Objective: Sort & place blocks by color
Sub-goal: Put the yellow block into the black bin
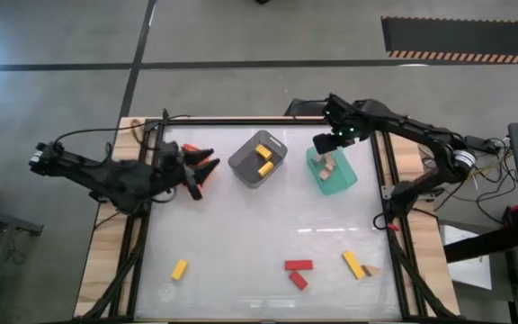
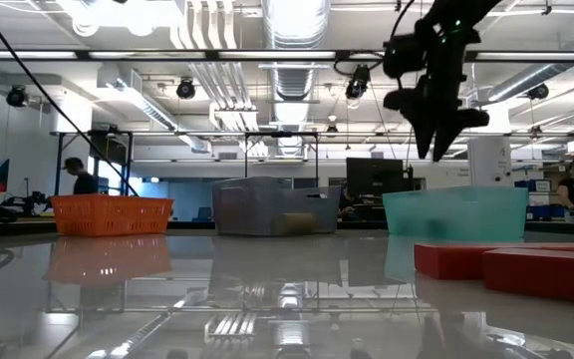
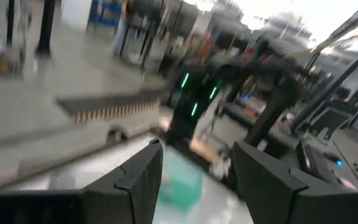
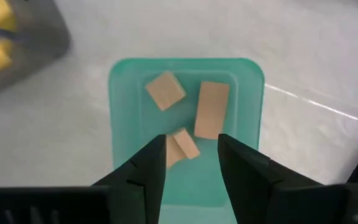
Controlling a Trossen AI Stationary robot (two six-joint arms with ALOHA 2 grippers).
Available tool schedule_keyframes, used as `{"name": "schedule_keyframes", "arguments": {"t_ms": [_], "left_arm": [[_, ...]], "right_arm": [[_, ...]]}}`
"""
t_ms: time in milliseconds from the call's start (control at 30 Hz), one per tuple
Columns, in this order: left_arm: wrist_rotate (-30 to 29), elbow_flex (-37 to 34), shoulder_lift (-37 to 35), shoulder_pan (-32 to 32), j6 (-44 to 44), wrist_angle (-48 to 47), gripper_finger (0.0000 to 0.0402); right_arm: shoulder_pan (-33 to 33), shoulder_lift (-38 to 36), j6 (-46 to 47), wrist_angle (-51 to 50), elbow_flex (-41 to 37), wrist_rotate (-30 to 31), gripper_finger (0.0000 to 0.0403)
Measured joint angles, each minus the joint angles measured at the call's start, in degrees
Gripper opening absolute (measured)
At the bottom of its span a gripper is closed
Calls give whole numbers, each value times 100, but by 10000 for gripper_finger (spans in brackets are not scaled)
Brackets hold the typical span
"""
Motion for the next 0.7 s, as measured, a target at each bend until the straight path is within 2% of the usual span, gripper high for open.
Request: {"name": "schedule_keyframes", "arguments": {"t_ms": [100,233,333,500,600,700], "left_arm": [[129,0,194,0,-1202,-739,180],[961,32,474,0,-2824,-1907,180],[2045,42,742,0,-4012,-2727,180],[4476,42,1411,-20,-5414,-3719,180],[5705,42,1940,-155,-5814,-4106,180],[6451,38,2472,-399,-5822,-4215,180]], "right_arm": [[13,-293,88,14,0,14,130],[13,-623,190,57,0,44,127],[13,-813,200,185,0,46,128],[13,-932,198,309,0,48,125],[13,-932,183,308,0,48,126],[33,-932,128,308,0,55,128]]}}
